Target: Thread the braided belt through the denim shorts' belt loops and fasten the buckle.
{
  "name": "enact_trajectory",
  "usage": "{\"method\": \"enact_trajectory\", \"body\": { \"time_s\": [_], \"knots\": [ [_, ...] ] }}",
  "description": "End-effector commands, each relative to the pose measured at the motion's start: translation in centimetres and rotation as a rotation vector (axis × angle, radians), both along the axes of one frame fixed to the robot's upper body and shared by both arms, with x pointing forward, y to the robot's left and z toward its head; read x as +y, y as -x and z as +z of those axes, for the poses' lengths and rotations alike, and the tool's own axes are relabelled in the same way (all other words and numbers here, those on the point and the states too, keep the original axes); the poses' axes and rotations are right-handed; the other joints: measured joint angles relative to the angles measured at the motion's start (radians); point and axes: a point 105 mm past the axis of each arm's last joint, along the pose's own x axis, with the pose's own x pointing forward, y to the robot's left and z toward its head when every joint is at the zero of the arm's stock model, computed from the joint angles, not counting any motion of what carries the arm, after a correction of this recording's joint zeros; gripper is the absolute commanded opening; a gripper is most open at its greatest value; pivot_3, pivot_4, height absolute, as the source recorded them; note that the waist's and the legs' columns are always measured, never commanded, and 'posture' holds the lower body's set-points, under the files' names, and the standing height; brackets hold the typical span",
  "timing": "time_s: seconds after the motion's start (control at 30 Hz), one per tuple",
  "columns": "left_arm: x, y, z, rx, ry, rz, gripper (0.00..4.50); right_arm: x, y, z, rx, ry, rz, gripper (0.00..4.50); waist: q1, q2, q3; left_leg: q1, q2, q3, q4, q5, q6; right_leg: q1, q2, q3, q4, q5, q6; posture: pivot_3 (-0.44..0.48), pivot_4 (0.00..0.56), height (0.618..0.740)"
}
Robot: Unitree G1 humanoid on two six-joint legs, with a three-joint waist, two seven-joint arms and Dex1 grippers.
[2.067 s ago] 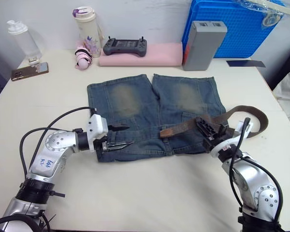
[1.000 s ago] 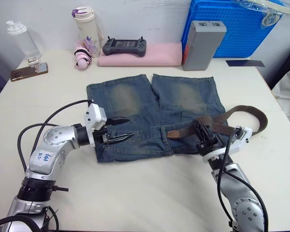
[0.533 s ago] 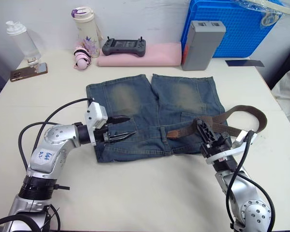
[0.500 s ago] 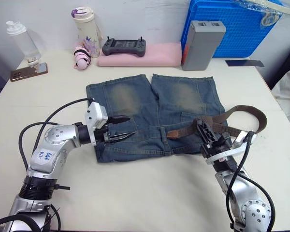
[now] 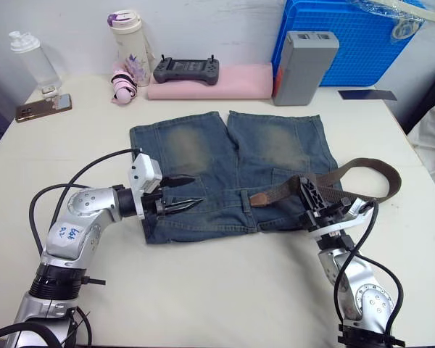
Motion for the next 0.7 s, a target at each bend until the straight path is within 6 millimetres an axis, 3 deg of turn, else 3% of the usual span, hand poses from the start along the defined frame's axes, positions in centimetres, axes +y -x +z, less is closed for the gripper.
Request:
{"method": "enact_trajectory", "body": {
  "time_s": [0.03,0.17,0.3,0.47,0.7],
  "knots": [
    [0.5,0.1,0.8,-0.035,-0.003,0.012,3.04,0.0,-0.4,0.2,-0.033,-0.107,0.024,0.00,0.000,0.000,0.000,0.000,0.000,0.000,0.000,0.000,0.000,0.000,0.000,0.000,0.000,0.000,0.000,0.000,0.150,0.725],
    [0.5,0.1,0.7,-0.036,-0.004,0.015,3.04,0.5,-1.2,-0.4,-0.023,-0.127,0.051,0.00,0.000,0.000,0.000,0.000,0.000,0.000,0.000,0.000,0.000,0.000,0.000,0.000,0.000,0.000,0.000,0.000,0.150,0.725],
    [0.6,0.1,0.7,-0.036,-0.006,0.019,3.04,-0.5,-2.0,0.1,-0.048,-0.170,0.001,0.00,-0.001,0.000,0.000,0.000,0.000,0.000,0.000,0.000,0.000,0.000,0.000,0.000,0.000,0.000,0.000,0.000,0.150,0.725],
    [0.7,0.2,0.6,-0.034,-0.007,0.021,3.04,0.2,-1.5,0.9,-0.084,-0.140,0.023,0.00,0.000,0.000,0.000,0.000,0.000,0.000,0.000,0.000,0.000,0.000,0.000,0.000,0.000,0.000,0.000,0.000,0.150,0.725],
    [0.9,0.3,0.5,-0.035,-0.013,0.024,3.04,4.1,0.6,1.9,-0.108,-0.008,0.125,0.00,-0.001,0.001,0.000,0.000,0.000,0.000,0.000,0.000,0.000,-0.001,0.000,0.000,0.001,0.000,0.000,0.000,0.150,0.725]
  ]
}}
